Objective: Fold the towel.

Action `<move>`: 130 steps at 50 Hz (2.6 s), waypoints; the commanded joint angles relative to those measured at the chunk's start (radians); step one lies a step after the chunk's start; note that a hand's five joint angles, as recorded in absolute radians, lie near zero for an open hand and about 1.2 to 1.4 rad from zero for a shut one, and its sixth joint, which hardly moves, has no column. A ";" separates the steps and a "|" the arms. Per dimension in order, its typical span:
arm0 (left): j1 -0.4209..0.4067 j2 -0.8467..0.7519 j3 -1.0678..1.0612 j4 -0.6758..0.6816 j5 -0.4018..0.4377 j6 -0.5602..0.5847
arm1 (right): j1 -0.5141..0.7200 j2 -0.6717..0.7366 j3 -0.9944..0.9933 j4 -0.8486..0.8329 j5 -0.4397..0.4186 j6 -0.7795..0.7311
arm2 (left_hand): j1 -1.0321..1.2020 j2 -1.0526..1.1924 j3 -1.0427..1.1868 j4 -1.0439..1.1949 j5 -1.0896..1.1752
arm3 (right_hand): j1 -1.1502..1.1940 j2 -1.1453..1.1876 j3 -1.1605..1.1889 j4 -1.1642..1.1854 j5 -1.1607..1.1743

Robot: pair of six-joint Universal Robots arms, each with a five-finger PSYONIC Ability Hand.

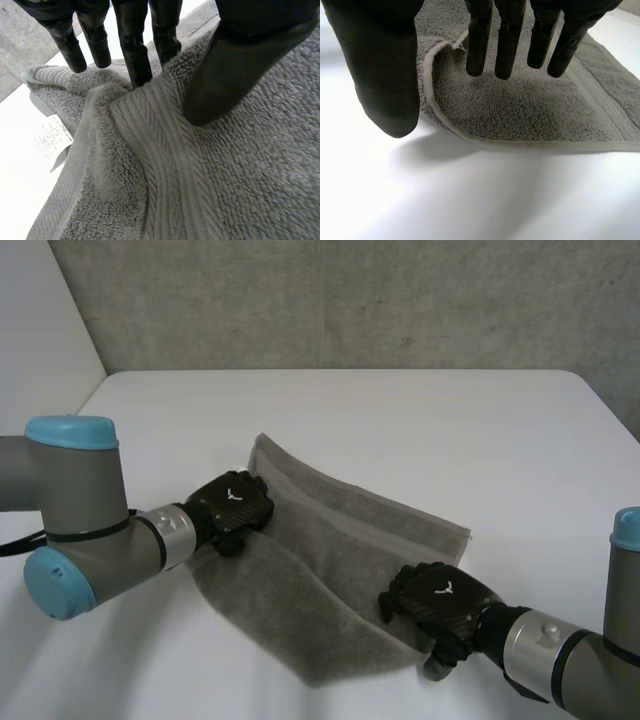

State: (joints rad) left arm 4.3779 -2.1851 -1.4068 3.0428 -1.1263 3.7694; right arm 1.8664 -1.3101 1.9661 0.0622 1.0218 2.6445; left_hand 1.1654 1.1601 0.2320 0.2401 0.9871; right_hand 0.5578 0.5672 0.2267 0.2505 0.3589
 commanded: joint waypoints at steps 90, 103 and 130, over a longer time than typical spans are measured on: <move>0.130 0.327 0.505 0.380 -0.148 -0.589 | 0.079 0.049 -1.135 -0.326 0.225 0.176 | 0.231 0.236 -0.057 -0.066 0.235 | 0.839 0.829 -0.052 -0.076 0.863; 0.180 0.288 0.065 0.398 -0.021 -0.459 | 0.031 0.038 -0.664 -0.245 0.146 0.176 | 0.231 0.236 -0.057 -0.066 0.235 | 0.839 0.829 -0.052 -0.076 0.863; 0.290 0.257 -0.389 0.406 0.040 -0.152 | -0.044 0.107 -0.219 -0.176 0.095 0.114 | 0.231 0.236 -0.057 -0.066 0.235 | 0.212 0.202 -0.052 -0.076 0.236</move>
State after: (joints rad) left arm 4.6152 -1.9611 -1.7836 3.4531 -1.0854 3.6218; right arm 1.8517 -1.1720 1.7520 -0.1590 1.1195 2.7586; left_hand 1.2772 1.3325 0.2320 0.2402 1.1466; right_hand 0.8991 0.9010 0.2267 0.2505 0.7287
